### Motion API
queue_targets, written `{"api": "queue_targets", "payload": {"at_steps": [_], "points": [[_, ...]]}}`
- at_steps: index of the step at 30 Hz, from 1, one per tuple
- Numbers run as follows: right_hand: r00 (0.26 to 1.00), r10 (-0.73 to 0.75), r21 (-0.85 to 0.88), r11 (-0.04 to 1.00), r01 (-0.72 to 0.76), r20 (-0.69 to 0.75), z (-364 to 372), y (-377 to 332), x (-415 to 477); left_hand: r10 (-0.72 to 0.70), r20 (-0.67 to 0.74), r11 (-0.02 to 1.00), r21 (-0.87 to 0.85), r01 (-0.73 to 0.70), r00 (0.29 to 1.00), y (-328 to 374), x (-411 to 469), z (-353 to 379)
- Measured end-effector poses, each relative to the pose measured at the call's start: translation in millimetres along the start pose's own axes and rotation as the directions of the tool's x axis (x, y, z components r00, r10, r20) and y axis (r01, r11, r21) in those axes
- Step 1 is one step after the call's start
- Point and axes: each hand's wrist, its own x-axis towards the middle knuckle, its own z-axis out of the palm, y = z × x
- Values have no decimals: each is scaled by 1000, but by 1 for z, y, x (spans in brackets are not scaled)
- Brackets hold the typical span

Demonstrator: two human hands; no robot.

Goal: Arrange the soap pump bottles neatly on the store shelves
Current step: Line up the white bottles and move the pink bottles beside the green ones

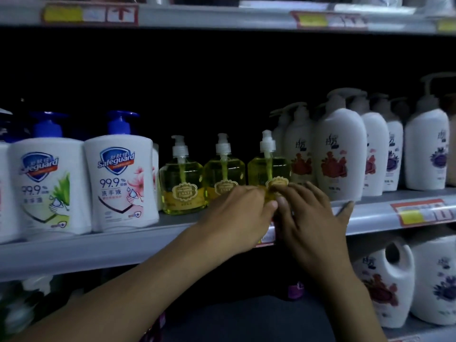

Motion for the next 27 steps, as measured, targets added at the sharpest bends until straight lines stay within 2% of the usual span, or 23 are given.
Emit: {"api": "queue_targets", "payload": {"at_steps": [3, 6, 16, 19, 21, 24, 27], "points": [[998, -20, -74, 997, 24, 60, 4, -1, -2, -3, 56, 999, 49, 1, 998, -4, 2, 2], [999, 0, -20, 1000, 1, 52, 1, -2, 0, 5, 109, 999, 47, -10, 994, -8, 5, 1], [993, 29, -67, 998, -21, 118, 1, -4, 5, -16, 195, 997, 78, 1, 981, -12, 16, 2], [993, 18, -71, 997, -10, 115, 0, -6, 5, -2, 179, 994, 104, -17, 984, -9, 13, 0], [998, 5, -73, 997, 0, 62, 2, -6, 4, 28, 132, 991, 125, -45, 991, -7, 5, -1], [989, -15, -34, 999, 10, -148, 12, -3, -4, 102, -19, 965, 247, -94, 995, -5, -18, 2], [908, 8, 56, 998, 17, -418, 19, 4, -21, 259, -238, 942, 277, -190, 936, -6, -43, 14]]}}
